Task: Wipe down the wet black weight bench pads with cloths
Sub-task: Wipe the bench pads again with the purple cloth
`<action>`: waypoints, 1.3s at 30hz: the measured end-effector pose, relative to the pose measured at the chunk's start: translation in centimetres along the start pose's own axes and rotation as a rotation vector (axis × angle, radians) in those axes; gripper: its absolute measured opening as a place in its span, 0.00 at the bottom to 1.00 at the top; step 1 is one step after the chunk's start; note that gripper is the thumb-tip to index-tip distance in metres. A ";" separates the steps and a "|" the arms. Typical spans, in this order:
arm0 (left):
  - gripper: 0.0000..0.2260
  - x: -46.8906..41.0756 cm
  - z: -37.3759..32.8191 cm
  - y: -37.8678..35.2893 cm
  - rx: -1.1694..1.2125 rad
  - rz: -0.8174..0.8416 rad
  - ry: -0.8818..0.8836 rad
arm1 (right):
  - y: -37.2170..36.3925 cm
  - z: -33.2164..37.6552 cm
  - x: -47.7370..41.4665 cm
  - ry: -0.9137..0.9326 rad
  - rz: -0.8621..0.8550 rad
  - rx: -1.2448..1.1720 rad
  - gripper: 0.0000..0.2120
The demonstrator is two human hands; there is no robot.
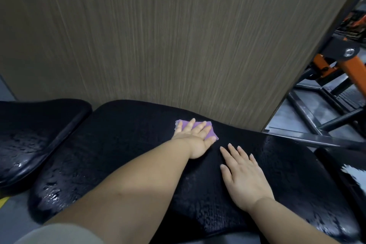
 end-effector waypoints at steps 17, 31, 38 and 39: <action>0.26 -5.9 0.6 2.3 -0.019 -0.038 0.041 | -0.2 -0.2 -1.1 -0.016 0.002 0.034 0.37; 0.27 7.2 0.2 -3.0 -0.036 0.077 -0.161 | -0.1 -0.5 -1.2 -0.045 0.016 0.021 0.25; 0.27 14.2 0.2 -5.9 -0.061 0.108 -0.175 | 0.0 -0.2 -1.0 -0.061 0.034 0.031 0.25; 0.27 15.0 0.2 -6.1 -0.065 0.114 -0.176 | 0.0 -0.2 -0.9 -0.066 0.043 0.035 0.25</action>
Point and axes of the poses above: each hand's wrist, its own x-axis away from the middle knuckle, its own y-axis out of the back of the hand, z = x × y, the point moved 9 cm from there along -x, towards the middle knuckle, and after that the axes turned 3 degrees about y, right-handed, at the moved point
